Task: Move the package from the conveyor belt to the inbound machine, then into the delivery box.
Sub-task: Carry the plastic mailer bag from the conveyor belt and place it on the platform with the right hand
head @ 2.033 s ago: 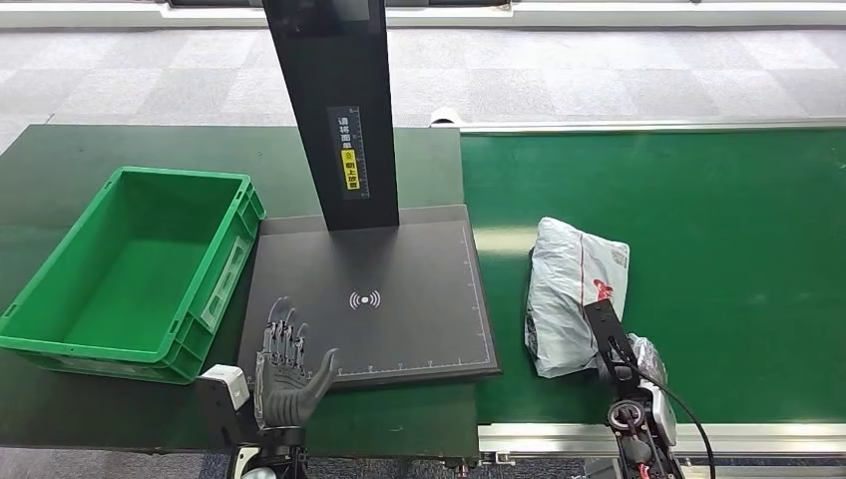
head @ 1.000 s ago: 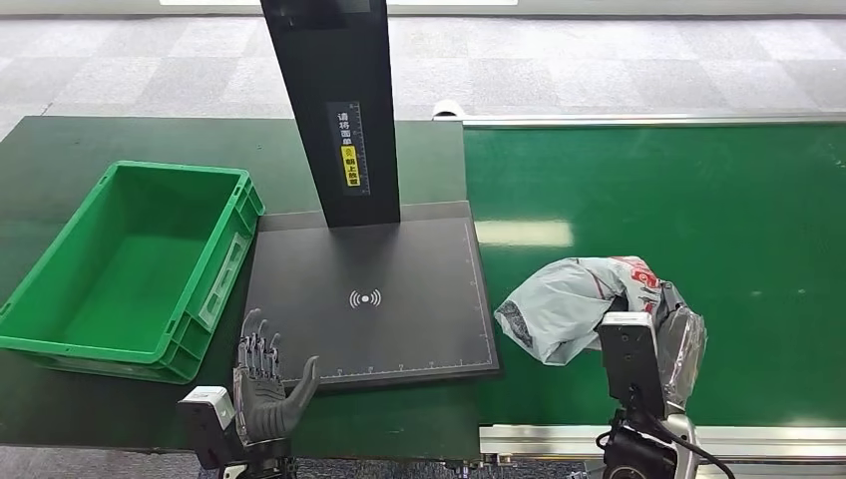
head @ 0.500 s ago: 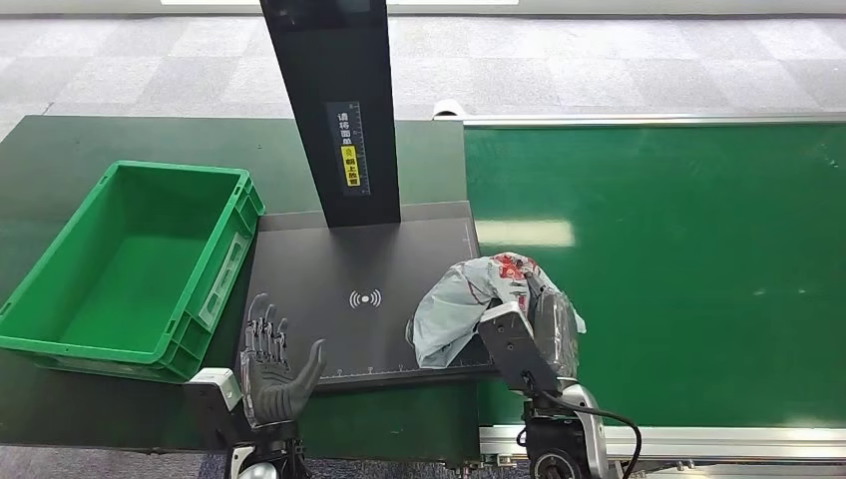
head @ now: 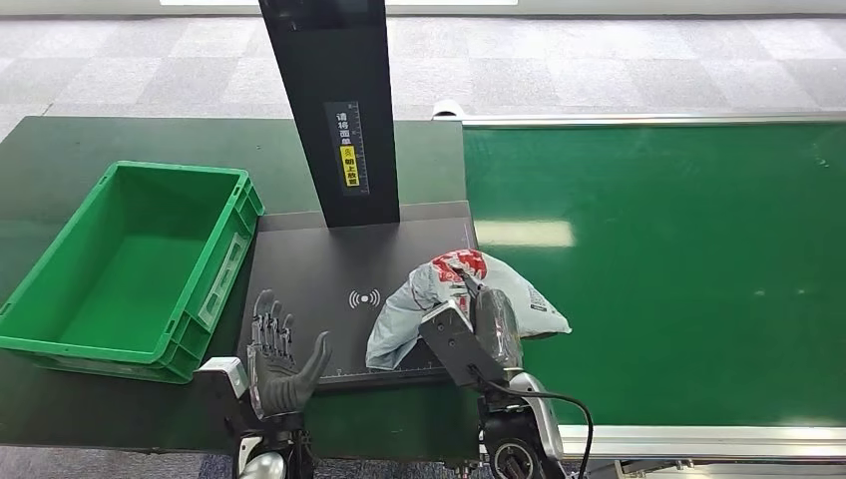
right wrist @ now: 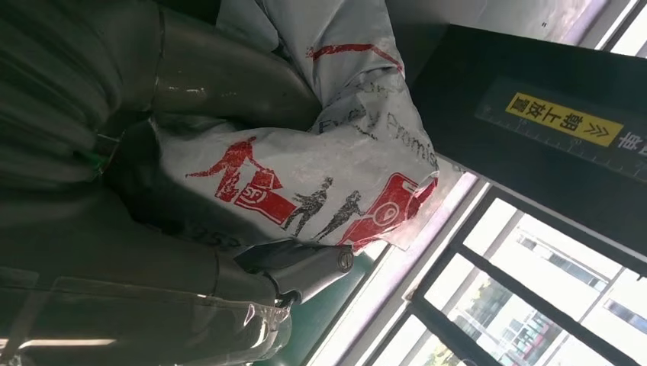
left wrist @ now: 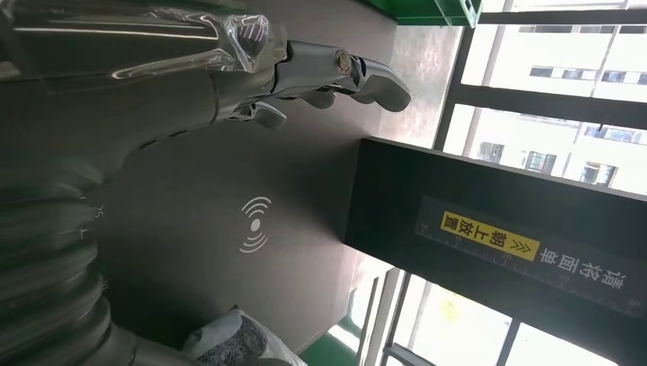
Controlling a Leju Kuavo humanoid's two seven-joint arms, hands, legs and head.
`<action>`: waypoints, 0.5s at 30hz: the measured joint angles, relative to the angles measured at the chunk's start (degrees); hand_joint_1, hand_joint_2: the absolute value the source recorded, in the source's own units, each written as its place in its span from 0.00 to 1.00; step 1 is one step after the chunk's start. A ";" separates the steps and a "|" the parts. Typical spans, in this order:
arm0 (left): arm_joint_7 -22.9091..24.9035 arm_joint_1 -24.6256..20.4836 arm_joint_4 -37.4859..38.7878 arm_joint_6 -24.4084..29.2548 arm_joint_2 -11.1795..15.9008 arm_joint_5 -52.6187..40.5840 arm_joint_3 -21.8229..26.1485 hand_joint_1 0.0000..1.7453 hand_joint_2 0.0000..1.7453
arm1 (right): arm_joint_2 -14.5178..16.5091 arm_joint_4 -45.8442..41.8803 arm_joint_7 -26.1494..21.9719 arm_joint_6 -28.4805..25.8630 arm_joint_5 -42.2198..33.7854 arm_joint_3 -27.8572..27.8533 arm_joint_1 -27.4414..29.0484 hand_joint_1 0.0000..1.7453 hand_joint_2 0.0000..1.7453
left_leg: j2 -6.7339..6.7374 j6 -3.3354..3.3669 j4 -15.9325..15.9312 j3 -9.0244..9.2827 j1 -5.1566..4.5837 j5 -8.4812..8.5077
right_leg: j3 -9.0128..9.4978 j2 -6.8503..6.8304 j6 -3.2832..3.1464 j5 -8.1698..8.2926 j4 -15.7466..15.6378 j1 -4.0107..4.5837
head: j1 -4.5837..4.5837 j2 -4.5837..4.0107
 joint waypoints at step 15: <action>-0.71 -2.83 3.47 0.30 -1.14 1.18 0.78 0.00 1.00 | 0.75 4.71 -2.19 2.03 -2.96 5.01 -4.32 1.00 1.00 | 0.00 0.00 0.00 -0.02 0.00 0.00 | -0.02 0.00 0.00 0.00 0.00 0.00 | 0.01 0.00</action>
